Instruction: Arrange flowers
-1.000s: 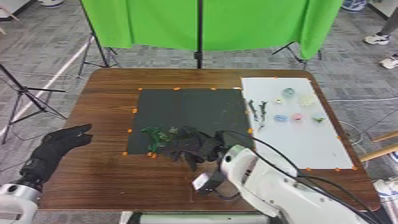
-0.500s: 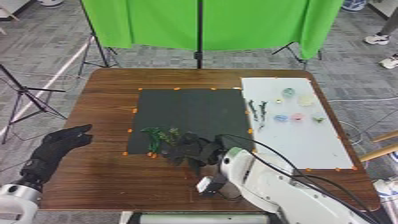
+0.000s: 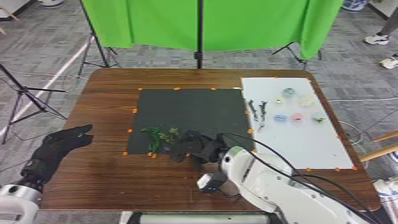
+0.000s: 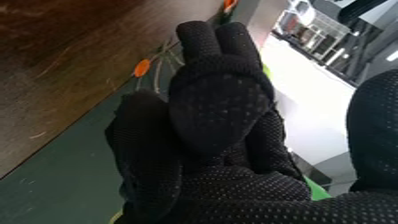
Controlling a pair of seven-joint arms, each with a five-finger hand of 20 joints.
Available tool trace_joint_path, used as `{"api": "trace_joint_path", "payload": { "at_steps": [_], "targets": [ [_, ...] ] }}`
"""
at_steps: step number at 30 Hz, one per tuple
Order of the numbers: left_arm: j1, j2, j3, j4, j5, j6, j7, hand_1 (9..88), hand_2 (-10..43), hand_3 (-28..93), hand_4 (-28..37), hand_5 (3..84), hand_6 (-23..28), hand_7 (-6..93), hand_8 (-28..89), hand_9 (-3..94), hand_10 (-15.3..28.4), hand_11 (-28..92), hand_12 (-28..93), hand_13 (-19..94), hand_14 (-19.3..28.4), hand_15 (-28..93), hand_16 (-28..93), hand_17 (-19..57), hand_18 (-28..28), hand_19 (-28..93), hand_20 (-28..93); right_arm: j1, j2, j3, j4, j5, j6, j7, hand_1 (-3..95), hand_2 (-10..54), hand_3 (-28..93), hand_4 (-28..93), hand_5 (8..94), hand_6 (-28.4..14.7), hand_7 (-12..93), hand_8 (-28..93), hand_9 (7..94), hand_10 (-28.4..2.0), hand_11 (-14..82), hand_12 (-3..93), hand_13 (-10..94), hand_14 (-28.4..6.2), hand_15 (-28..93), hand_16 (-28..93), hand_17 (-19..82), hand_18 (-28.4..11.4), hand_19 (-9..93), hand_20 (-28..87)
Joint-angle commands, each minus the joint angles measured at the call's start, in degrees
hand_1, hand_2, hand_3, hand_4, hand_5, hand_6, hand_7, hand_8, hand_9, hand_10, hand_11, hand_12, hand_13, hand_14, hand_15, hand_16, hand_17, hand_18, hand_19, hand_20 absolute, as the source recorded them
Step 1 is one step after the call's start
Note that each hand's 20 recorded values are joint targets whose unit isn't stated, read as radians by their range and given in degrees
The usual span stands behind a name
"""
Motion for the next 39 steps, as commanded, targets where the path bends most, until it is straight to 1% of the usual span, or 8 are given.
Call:
{"api": "trace_joint_path", "payload": {
  "at_steps": [1, 14, 21, 23, 25, 27, 32, 39],
  "targets": [
    [0.4, -0.49, 0.18, 0.28, 0.1, -0.76, -0.66, 30.0, -2.2, 62, -18.2, 46.4, 7.1, 7.6, -5, 46.1, 15.4, 18, 11, 35, 19.3, 16, 0, 4.7, 14.2, 14, 15, 0.1, 0.0, 0.3, 0.7, -1.1, 0.8, 0.5, 16.4, 7.0, 58, -14, 67.1, -4.2, 18, -7, 70.0, -16.2, 9.2, 11.8, 94, -4.3, 58, 24, 68, -14.5, 93, 51],
    [0.6, -0.4, 0.26, 0.18, 0.02, -0.94, -1.07, 30.0, -2.1, 62, -18.3, 46.3, 7.0, 7.6, -5, 46.0, 15.4, 18, 11, 36, 19.3, 17, 0, 4.7, 14.1, 14, 15, 0.5, 0.3, 0.5, 0.4, -1.8, 2.5, 0.6, 16.4, 6.6, 58, -14, 67.0, -4.2, 18, -7, 70.0, -16.2, 9.1, 11.9, 94, -4.3, 58, 25, 68, -14.6, 93, 51],
    [0.6, -0.27, 0.27, 0.12, 0.0, -1.0, -1.11, 29.9, -2.2, 62, -18.3, 46.3, 7.0, 7.7, -5, 46.0, 15.3, 18, 11, 35, 19.3, 17, 0, 4.6, 14.2, 14, 15, 2.6, -0.3, -0.6, -0.6, 2.6, 4.4, -3.4, 16.6, 6.5, 58, -14, 66.6, -4.2, 18, -7, 70.0, -16.2, 9.2, 12.3, 94, -4.3, 57, 25, 67, -14.6, 93, 51],
    [0.4, -0.15, 0.44, 0.19, 0.04, -1.05, -1.1, 29.9, -2.2, 62, -18.3, 46.4, 7.0, 7.6, -5, 46.0, 15.3, 18, 11, 35, 19.3, 16, 0, 4.7, 14.2, 14, 15, 4.4, -1.0, -1.6, -0.3, 0.8, 3.2, -4.0, 16.3, 6.5, 58, -14, 65.0, -4.5, 16, -7, 68.6, -16.2, 8.8, 12.2, 94, -4.4, 57, 25, 67, -14.8, 93, 51],
    [0.4, -0.13, 0.56, 0.06, 0.1, -0.99, -1.05, 29.9, -2.2, 62, -18.2, 46.4, 7.0, 7.6, -5, 46.0, 15.4, 18, 11, 36, 19.3, 17, 0, 4.7, 14.1, 14, 15, 6.5, -1.8, -2.8, 0.4, -1.3, 1.4, -3.7, 15.8, 6.9, 58, -15, 62.3, -5.2, 13, -7, 66.8, -16.5, 8.4, 11.8, 94, -4.4, 58, 25, 67, -15.0, 93, 51],
    [-0.1, 0.14, 0.87, 0.23, 0.08, -1.07, -1.23, 29.9, -2.2, 62, -18.2, 46.4, 7.0, 7.6, -5, 46.0, 15.4, 18, 11, 36, 19.3, 16, 0, 4.7, 14.1, 14, 15, 8.4, -2.4, -4.0, 1.1, -2.2, 0.3, -3.1, 15.3, 7.1, 58, -15, 60.0, -5.9, 11, -7, 65.2, -16.8, 8.1, 11.3, 94, -4.5, 59, 25, 68, -15.3, 93, 52],
    [0.0, 0.12, 0.86, 0.16, 0.14, -0.92, -1.11, 29.9, -2.3, 62, -18.3, 46.3, 7.0, 7.6, -5, 46.1, 15.3, 18, 11, 35, 19.3, 16, 0, 4.7, 14.2, 14, 15, 13.0, -3.9, -6.4, 3.1, -7.5, -6.1, -2.3, 14.4, 8.0, 57, -15, 56.1, -6.5, 9, -7, 61.2, -16.5, 7.0, 10.3, 94, -4.5, 60, 25, 68, -15.8, 93, 53],
    [-0.3, -0.01, 0.98, 0.22, 0.24, -0.67, -0.66, 29.9, -2.2, 62, -18.2, 46.3, 7.0, 7.7, -5, 46.0, 15.4, 18, 11, 36, 19.3, 16, 0, 4.7, 14.2, 14, 15, 16.6, -4.8, -9.9, 5.0, -11.4, -8.3, -2.0, 13.5, 9.1, 55, -16, 55.0, -6.9, 8, -7, 58.0, -15.7, 6.9, 8.4, 94, -4.1, 61, 24, 68, -16.4, 93, 56]
  ]
}}
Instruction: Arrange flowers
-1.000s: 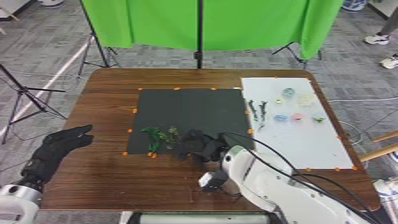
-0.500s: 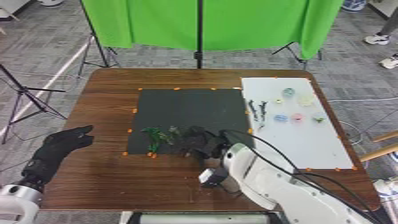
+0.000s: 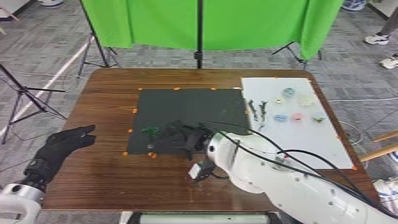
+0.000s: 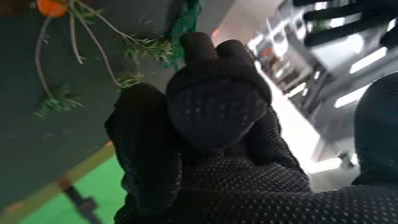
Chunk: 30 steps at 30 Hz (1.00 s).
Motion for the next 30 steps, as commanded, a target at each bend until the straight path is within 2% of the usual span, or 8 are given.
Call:
{"api": "trace_joint_path", "payload": {
  "at_steps": [1, 8, 13, 30],
  "targets": [
    [0.1, -0.25, 0.32, 0.26, 0.27, -0.27, -0.17, 29.9, -2.2, 62, -18.2, 46.3, 7.0, 7.7, -5, 46.0, 15.4, 18, 11, 36, 19.4, 17, 0, 4.7, 14.1, 14, 15, 4.0, -1.6, -2.8, 1.7, -3.6, -1.0, 0.6, 13.3, 9.1, 56, -16, 55.0, -6.9, 8, -7, 57.9, -15.6, 6.9, 8.3, 94, -4.0, 62, 24, 68, -16.3, 93, 56],
    [0.5, -0.62, 0.25, 0.19, 0.27, -0.16, 0.29, 29.9, -2.3, 62, -18.3, 46.3, 7.0, 7.6, -5, 46.0, 15.4, 18, 11, 35, 19.3, 17, 0, 4.7, 14.1, 14, 15, 4.8, -2.2, -4.1, 3.5, -4.0, -3.2, 1.2, 13.0, 9.2, 56, -16, 54.4, -6.7, 8, -7, 57.5, -15.0, 6.9, 8.0, 94, -3.9, 62, 24, 68, -16.5, 93, 57],
    [-0.2, -0.4, 0.6, 0.54, 0.22, -0.31, 0.38, 29.9, -2.2, 62, -18.2, 46.3, 7.0, 7.6, -5, 46.0, 15.3, 18, 11, 36, 19.4, 17, 0, 4.7, 14.1, 14, 15, 5.2, -2.6, -4.7, 4.5, -4.1, -3.7, 1.4, 13.0, 9.3, 56, -16, 54.4, -6.7, 8, -7, 57.4, -14.7, 7.0, 7.9, 94, -4.0, 62, 24, 68, -16.6, 93, 58],
    [-0.2, -0.36, 0.86, 0.54, 0.24, -0.45, 0.48, 29.9, -2.2, 62, -18.3, 46.3, 7.0, 7.5, -5, 46.0, 15.4, 18, 11, 35, 19.3, 16, 0, 4.6, 14.2, 14, 15, 5.8, -2.3, -5.1, 6.6, -5.1, -0.3, 3.2, 12.9, 9.1, 57, -16, 54.2, -6.5, 8, -7, 57.2, -14.7, 7.0, 7.8, 94, -4.0, 62, 25, 68, -16.5, 93, 58]
  ]
}}
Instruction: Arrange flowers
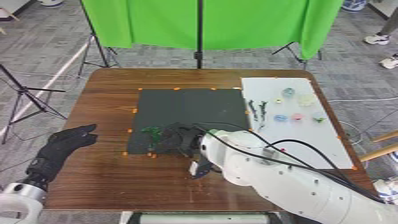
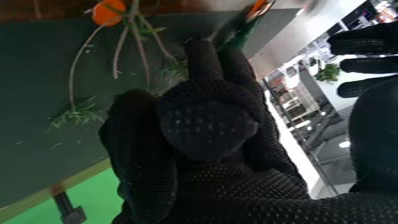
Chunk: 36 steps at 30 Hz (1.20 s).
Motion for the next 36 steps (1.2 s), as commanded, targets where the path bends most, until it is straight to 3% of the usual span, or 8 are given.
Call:
{"api": "trace_joint_path", "payload": {
  "at_steps": [1, 22, 26, 32, 36],
  "targets": [
    [0.3, -0.33, 0.19, 0.39, 0.21, -0.49, -0.06, 29.9, -2.2, 62, -18.3, 46.3, 7.0, 7.6, -5, 46.0, 15.4, 18, 11, 36, 19.3, 16, 0, 4.6, 14.2, 14, 15, 0.5, 0.0, 0.0, 0.7, -1.5, 1.3, 1.1, 13.0, 9.1, 57, -16, 54.2, -6.5, 8, -7, 57.2, -14.8, 7.0, 7.8, 94, -4.0, 62, 25, 68, -16.6, 93, 58],
    [0.2, -0.25, 0.42, 0.49, 0.11, -1.02, -0.68, 29.9, -2.2, 62, -18.2, 46.3, 7.0, 7.6, -5, 45.9, 15.4, 18, 11, 36, 19.4, 17, 0, 4.5, 14.2, 14, 15, -0.8, 0.9, 1.8, -0.2, -0.7, 1.4, 1.9, 13.4, 8.6, 57, -16, 54.2, -6.6, 8, -7, 57.3, -15.1, 7.0, 8.1, 94, -4.0, 61, 25, 67, -16.6, 93, 58],
    [-0.1, -0.32, 0.67, 0.56, 0.18, -1.34, -0.77, 30.0, -2.2, 62, -18.3, 46.3, 7.0, 7.6, -5, 46.0, 15.4, 18, 11, 36, 19.3, 17, 0, 4.5, 14.2, 14, 15, -2.3, 3.4, 5.0, -4.5, 3.1, 4.2, -0.3, 13.3, 8.3, 57, -16, 54.5, -6.3, 9, -7, 58.0, -14.7, 7.4, 8.4, 94, -4.0, 61, 26, 67, -16.7, 93, 58],
    [0.5, -0.54, -0.17, 0.39, -0.01, -1.27, -1.0, 30.0, -2.2, 62, -18.3, 46.3, 7.0, 7.7, -5, 46.0, 15.4, 18, 11, 36, 19.4, 17, 0, 4.5, 14.2, 14, 15, -7.7, 8.9, 15.2, -13.7, 6.2, 10.4, -5.1, 15.9, 6.1, 59, -15, 56.9, -5.6, 10, -6, 62.1, -15.5, 8.8, 10.6, 93, -4.7, 60, 26, 65, -17.1, 93, 58],
    [0.5, -0.6, -0.2, 0.36, 0.08, -1.12, -0.84, 30.0, -2.2, 62, -18.3, 46.2, 7.0, 7.7, -5, 46.0, 15.4, 18, 11, 36, 19.4, 17, 0, 4.6, 14.2, 14, 15, -10.4, 12.1, 20.7, -17.4, 5.9, 18.3, -6.8, 16.8, 3.8, 60, -14, 58.0, -5.3, 11, -6, 65.3, -16.3, 9.9, 13.0, 91, -5.2, 60, 27, 63, -17.3, 93, 58]
  ]
}}
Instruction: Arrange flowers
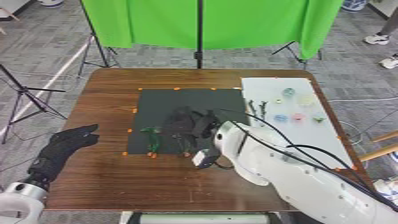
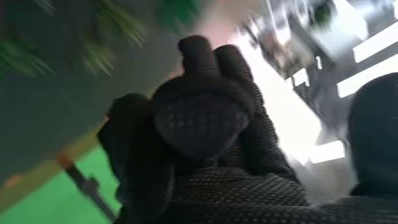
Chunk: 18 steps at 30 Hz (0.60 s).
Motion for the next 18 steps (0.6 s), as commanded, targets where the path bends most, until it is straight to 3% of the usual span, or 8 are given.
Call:
{"api": "trace_joint_path", "payload": {
  "at_steps": [1, 4, 8, 12, 14, 18],
  "targets": [
    [0.9, -0.68, -0.46, 0.13, 0.08, -0.47, -0.64, 30.0, -2.2, 62, -18.3, 46.3, 7.0, 7.7, -5, 46.0, 15.4, 18, 11, 36, 19.4, 17, 0, 4.6, 14.2, 14, 15, -3.8, 7.6, 10.5, -7.8, -3.8, 14.0, -3.3, 17.4, 2.9, 60, -14, 58.6, -5.3, 11, -7, 66.7, -16.4, 9.5, 15.0, 91, -5.3, 60, 27, 63, -17.4, 93, 58],
    [0.9, -0.71, -0.39, 0.03, 0.18, -0.54, -0.56, 30.0, -2.2, 62, -18.3, 46.3, 7.0, 7.6, -5, 46.1, 15.3, 18, 11, 36, 19.4, 17, 0, 4.6, 14.2, 14, 15, -2.6, 8.2, 10.3, -6.2, -11.2, 22.2, 2.2, 19.5, -2.4, 62, -14, 61.3, -4.9, 13, -7, 72.4, -16.3, 14.8, 18.6, 90, -5.5, 60, 27, 62, -17.3, 93, 57],
    [1.2, -0.9, -0.6, -0.45, 0.26, -0.09, -0.78, 30.0, -2.2, 62, -18.3, 46.3, 7.0, 7.5, -5, 46.0, 15.4, 18, 11, 36, 19.4, 17, 0, 4.6, 14.2, 14, 15, 0.4, 7.6, 10.8, -2.0, -19.2, 18.8, 11.6, 20.9, -7.6, 62, -14, 70.4, -4.7, 16, -7, 82.2, -14.2, 33.5, 26.8, 91, -5.1, 63, 29, 63, -17.1, 93, 60],
    [1.7, -0.97, -1.06, -0.8, 0.34, -0.03, -1.05, 30.0, -2.2, 62, -18.3, 46.3, 7.0, 7.6, -5, 46.0, 15.4, 18, 11, 35, 19.3, 17, 0, 4.6, 14.2, 14, 15, 4.4, 6.9, 10.0, 3.0, -20.6, 8.6, 18.5, 19.5, -9.4, 60, -13, 78.4, -4.0, 19, -7, 85.0, -13.1, 50.3, 32.8, 93, -4.2, 68, 32, 69, -18.0, 93, 68],
    [1.7, -1.11, -1.07, -0.88, 0.39, 0.17, -1.01, 30.0, -2.2, 62, -18.3, 46.3, 7.0, 7.6, -5, 46.0, 15.4, 18, 11, 36, 19.4, 17, 0, 4.6, 14.2, 14, 15, 4.9, 6.5, 10.6, 3.8, -20.2, 0.0, 21.9, 19.5, -9.5, 60, -13, 79.5, -3.7, 19, -7, 85.9, -13.1, 52.2, 33.5, 94, -4.0, 71, 33, 70, -18.1, 93, 70],
    [1.8, -1.22, -1.09, -0.92, 0.4, 0.14, -1.1, 30.0, -2.2, 62, -18.2, 46.3, 7.0, 7.6, -5, 46.0, 15.4, 18, 11, 36, 19.3, 17, 0, 4.6, 14.2, 14, 15, 6.6, 4.7, 10.6, 7.6, -16.2, -7.6, 26.1, 20.8, -9.2, 58, -12, 79.4, -4.6, 17, -7, 86.1, -13.4, 52.4, 33.9, 94, -3.8, 71, 33, 71, -18.1, 93, 72]
  ]
}}
